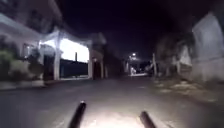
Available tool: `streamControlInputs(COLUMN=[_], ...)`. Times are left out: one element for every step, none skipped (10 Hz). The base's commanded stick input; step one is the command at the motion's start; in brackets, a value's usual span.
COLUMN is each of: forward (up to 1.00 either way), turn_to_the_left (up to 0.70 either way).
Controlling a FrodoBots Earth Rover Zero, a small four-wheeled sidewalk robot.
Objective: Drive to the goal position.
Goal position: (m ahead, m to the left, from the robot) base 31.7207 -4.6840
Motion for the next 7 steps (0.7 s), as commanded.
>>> streamControlInputs(forward=[1.0,1.0,1.0,1.0,1.0,1.0,1.0], turn_to_the_left=[0.02,-0.2,-0.38,-0.38,-0.38,-0.38,-0.38])
